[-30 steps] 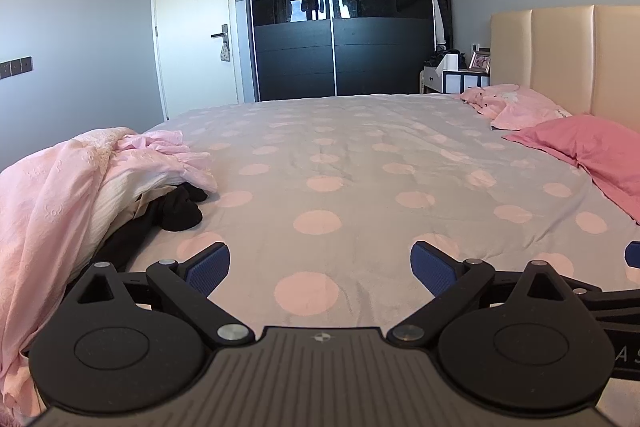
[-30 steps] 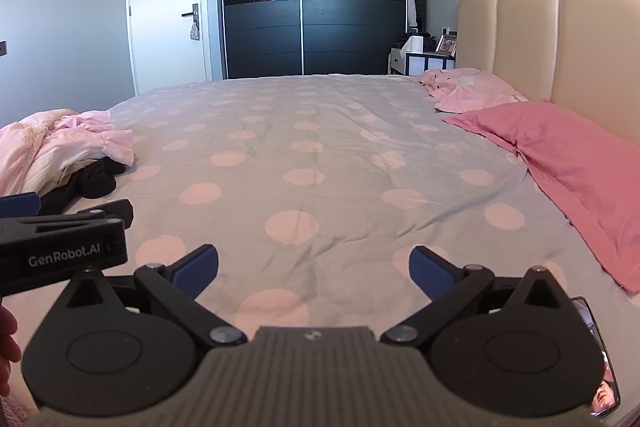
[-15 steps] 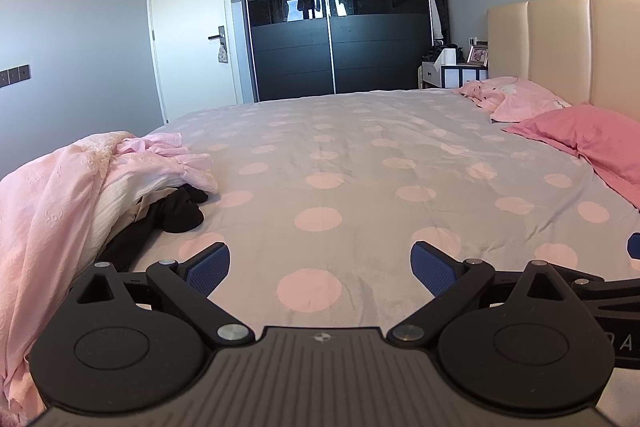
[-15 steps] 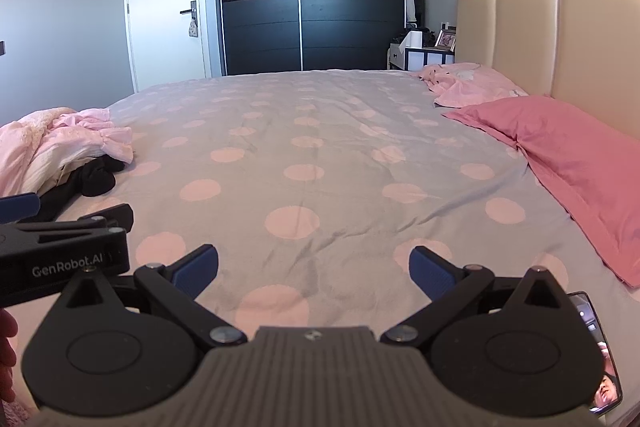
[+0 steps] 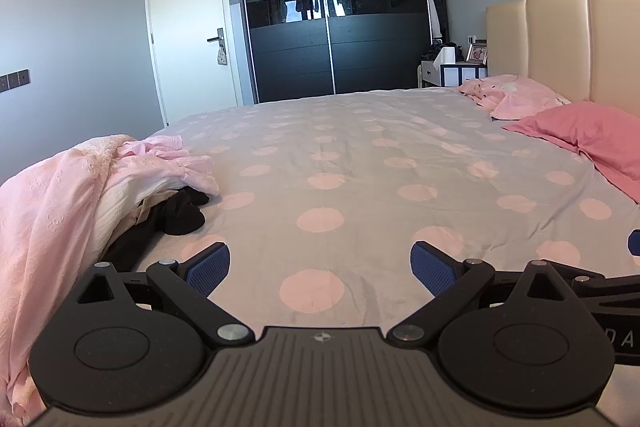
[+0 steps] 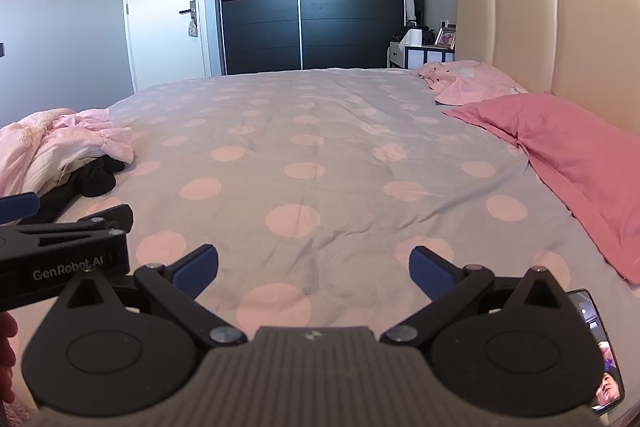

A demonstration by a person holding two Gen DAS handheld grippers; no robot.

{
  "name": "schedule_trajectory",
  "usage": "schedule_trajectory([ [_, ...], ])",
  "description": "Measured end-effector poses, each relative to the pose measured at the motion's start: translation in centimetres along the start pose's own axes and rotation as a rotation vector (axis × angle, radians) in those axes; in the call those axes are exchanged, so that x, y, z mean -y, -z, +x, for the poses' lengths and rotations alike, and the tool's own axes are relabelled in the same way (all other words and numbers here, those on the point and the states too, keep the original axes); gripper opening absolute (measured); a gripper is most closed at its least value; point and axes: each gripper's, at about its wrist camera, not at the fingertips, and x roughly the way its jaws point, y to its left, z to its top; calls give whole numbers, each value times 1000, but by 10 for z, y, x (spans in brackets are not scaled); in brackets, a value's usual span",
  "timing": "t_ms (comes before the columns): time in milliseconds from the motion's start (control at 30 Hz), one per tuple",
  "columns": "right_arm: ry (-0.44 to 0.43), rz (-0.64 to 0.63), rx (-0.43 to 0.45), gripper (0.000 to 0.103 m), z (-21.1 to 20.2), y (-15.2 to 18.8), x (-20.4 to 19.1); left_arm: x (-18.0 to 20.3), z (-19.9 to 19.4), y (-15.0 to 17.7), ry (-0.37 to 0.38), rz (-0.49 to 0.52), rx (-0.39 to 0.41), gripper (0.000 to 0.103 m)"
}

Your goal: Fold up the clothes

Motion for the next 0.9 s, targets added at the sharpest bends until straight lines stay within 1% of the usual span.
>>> schedule_trajectory([
  [900, 9, -10, -10, 102, 0, 2, -2, -2, 2, -1, -15, 6, -9, 99],
])
